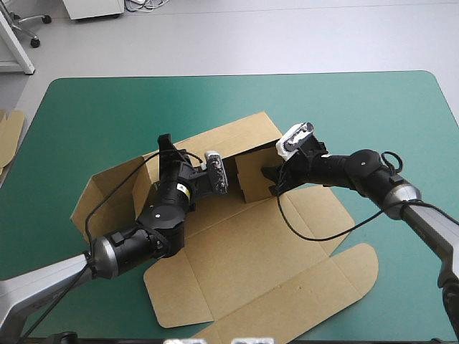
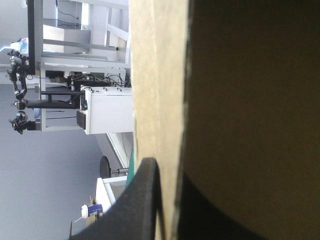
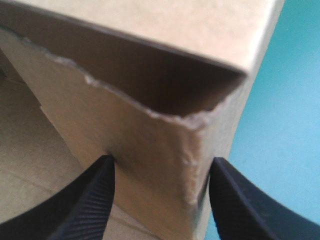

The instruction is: Fold the box

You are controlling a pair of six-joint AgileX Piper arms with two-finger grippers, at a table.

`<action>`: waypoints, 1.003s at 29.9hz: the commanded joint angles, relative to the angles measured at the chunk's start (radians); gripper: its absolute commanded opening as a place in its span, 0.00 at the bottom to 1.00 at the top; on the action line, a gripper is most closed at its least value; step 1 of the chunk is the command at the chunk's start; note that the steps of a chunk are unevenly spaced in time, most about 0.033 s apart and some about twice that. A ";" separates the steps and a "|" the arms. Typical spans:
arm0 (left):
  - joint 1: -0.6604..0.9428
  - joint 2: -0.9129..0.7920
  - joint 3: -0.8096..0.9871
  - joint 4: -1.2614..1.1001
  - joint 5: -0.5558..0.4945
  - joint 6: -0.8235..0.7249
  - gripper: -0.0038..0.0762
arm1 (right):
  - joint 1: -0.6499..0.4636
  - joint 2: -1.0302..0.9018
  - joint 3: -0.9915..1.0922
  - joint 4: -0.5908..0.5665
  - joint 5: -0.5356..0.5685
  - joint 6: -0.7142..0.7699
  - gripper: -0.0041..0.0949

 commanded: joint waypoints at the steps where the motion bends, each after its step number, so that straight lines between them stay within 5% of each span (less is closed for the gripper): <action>1: -0.020 -0.005 0.000 -0.048 -0.118 -0.074 0.03 | 0.041 -0.035 -0.030 0.061 -0.089 -0.022 0.54; 18: -0.020 -0.005 0.000 -0.047 -0.125 -0.106 0.03 | 0.073 -0.033 -0.030 0.235 -0.224 -0.190 0.51; 21: -0.020 -0.005 0.000 -0.047 -0.123 -0.108 0.03 | 0.073 -0.031 -0.028 0.242 -0.224 -0.190 0.39; 26: -0.020 -0.005 0.000 -0.030 -0.123 -0.143 0.03 | 0.073 -0.031 -0.011 0.247 -0.229 -0.181 0.03; 30: -0.020 -0.005 0.000 0.017 -0.115 -0.166 0.03 | 0.073 -0.031 -0.011 0.259 -0.229 -0.181 0.03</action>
